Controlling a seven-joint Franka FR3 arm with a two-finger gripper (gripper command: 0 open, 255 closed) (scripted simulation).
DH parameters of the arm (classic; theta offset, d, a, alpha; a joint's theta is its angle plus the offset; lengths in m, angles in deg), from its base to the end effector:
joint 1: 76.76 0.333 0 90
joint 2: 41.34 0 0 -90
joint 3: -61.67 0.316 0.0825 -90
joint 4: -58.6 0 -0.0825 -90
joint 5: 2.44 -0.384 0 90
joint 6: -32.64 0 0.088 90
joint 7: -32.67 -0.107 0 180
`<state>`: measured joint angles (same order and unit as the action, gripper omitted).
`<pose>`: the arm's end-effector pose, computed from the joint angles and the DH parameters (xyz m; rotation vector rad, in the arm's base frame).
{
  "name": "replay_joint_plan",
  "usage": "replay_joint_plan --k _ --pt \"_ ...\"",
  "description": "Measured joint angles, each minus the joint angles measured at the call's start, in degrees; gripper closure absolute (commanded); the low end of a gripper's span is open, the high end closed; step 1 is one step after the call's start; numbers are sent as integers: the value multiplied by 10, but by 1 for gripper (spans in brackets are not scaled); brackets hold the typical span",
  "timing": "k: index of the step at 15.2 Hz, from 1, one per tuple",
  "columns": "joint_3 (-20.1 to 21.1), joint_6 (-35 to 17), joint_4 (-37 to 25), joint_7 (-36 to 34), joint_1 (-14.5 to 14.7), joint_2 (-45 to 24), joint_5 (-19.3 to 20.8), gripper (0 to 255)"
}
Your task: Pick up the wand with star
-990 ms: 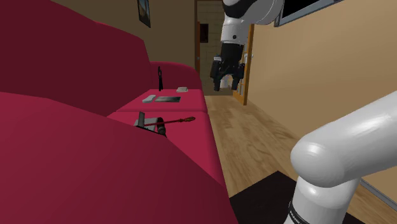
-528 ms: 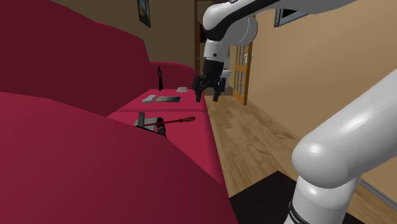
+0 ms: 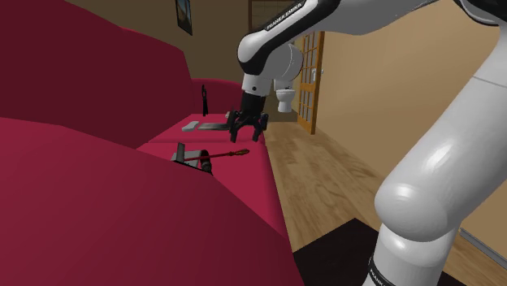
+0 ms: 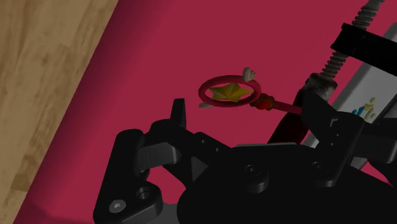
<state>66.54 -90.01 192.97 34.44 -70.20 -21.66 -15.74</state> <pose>0.4459 0.1021 0.4793 -2.9452 -0.1702 -0.1834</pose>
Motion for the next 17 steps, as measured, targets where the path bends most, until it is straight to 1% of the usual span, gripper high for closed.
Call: replay_joint_plan --k 6,7,17 --pt "2 -48 28 8 3 -19 -7 0" --pt "2 -51 30 9 3 -21 -7 255" --pt "2 -55 32 10 3 -22 -8 255"
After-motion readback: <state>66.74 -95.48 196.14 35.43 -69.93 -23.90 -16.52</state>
